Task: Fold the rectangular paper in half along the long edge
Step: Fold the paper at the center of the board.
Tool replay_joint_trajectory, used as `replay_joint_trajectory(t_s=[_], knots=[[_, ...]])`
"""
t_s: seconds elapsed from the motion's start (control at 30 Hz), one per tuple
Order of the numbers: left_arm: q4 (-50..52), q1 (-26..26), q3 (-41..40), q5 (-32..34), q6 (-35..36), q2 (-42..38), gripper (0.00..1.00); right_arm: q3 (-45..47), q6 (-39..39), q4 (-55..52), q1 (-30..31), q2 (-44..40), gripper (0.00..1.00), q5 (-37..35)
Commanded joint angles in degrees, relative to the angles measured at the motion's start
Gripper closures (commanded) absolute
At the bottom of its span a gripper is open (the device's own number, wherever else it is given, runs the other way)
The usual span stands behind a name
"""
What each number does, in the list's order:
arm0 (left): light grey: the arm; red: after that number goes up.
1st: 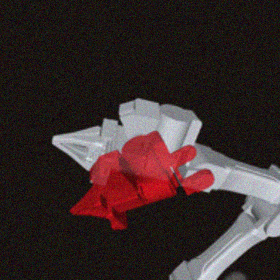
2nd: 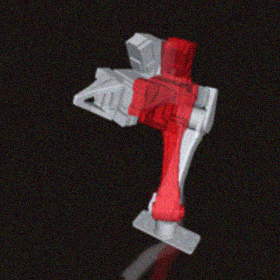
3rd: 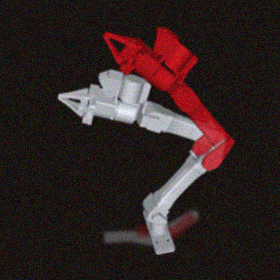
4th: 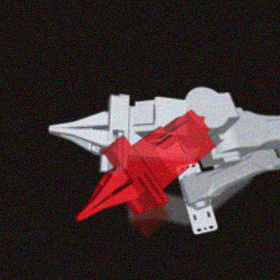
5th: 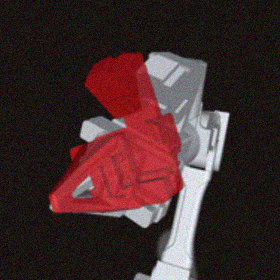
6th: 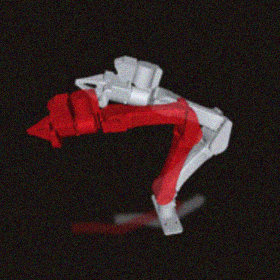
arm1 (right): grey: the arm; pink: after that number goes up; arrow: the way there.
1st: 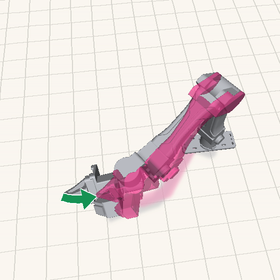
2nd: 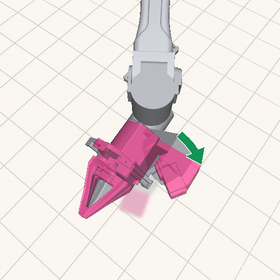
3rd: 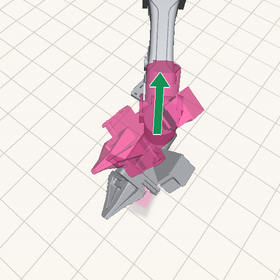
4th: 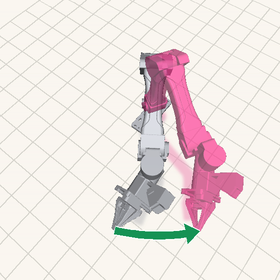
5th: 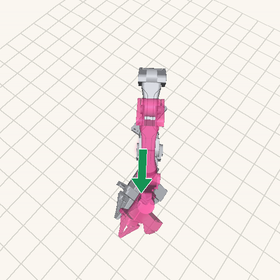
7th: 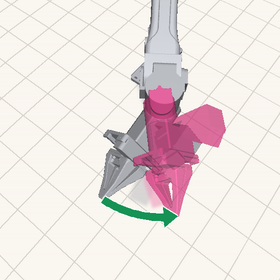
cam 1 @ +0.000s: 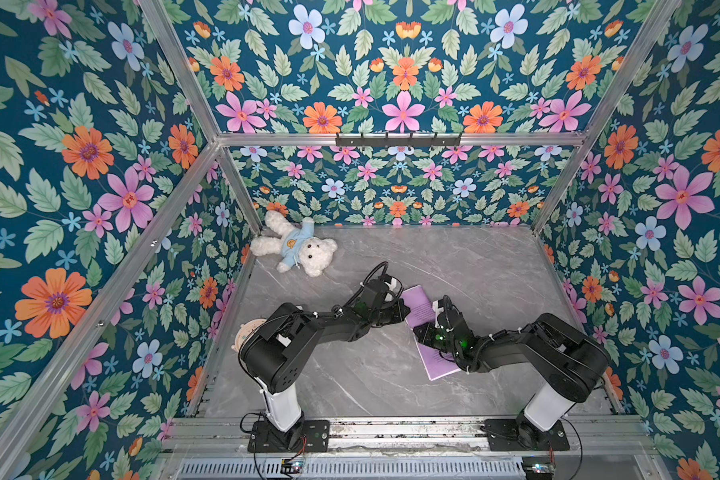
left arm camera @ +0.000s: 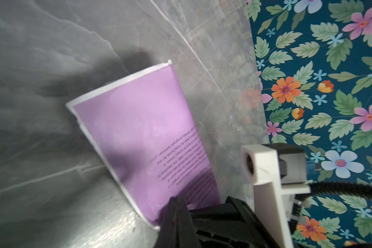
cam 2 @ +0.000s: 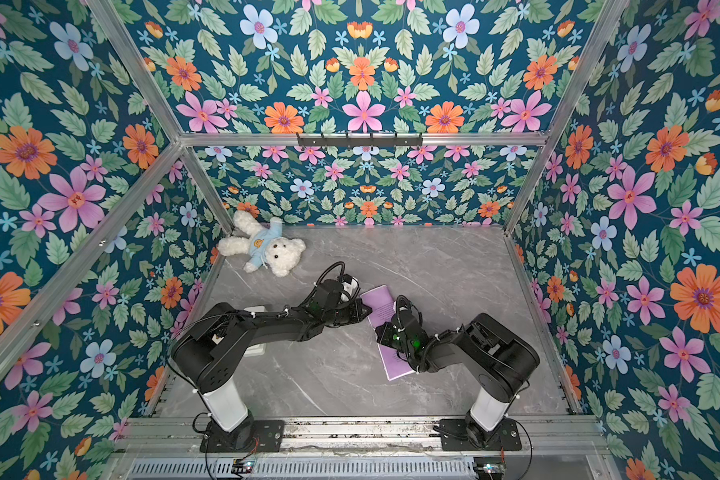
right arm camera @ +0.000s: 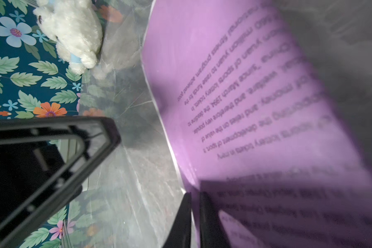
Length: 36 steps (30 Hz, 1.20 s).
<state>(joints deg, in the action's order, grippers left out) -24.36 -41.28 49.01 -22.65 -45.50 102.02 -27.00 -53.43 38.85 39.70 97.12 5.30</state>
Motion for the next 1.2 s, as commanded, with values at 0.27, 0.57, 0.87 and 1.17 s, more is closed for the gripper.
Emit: replay_joint_trajectory(t_s=[0.27, 0.57, 0.87, 1.17], knots=[[-3.2, -1.1, 2.9, -2.2, -0.7, 7.8, 1.0, -0.4, -1.1, -3.7, 0.0, 1.7, 0.97, 0.0], [-0.7, -0.9, 3.6, -0.1, -0.6, 11.0, 1.0, -0.4, 0.0, -4.9, 0.0, -0.3, 0.91, 0.4], [-0.7, 0.6, 0.9, 0.5, -0.7, 12.9, 1.0, -1.0, 2.5, -10.2, 0.0, -8.9, 0.79, 0.6], [-0.7, 0.6, 0.8, -0.1, -0.2, 13.5, 1.0, -0.1, 6.9, -26.1, -4.7, -22.2, 0.62, -4.2]])
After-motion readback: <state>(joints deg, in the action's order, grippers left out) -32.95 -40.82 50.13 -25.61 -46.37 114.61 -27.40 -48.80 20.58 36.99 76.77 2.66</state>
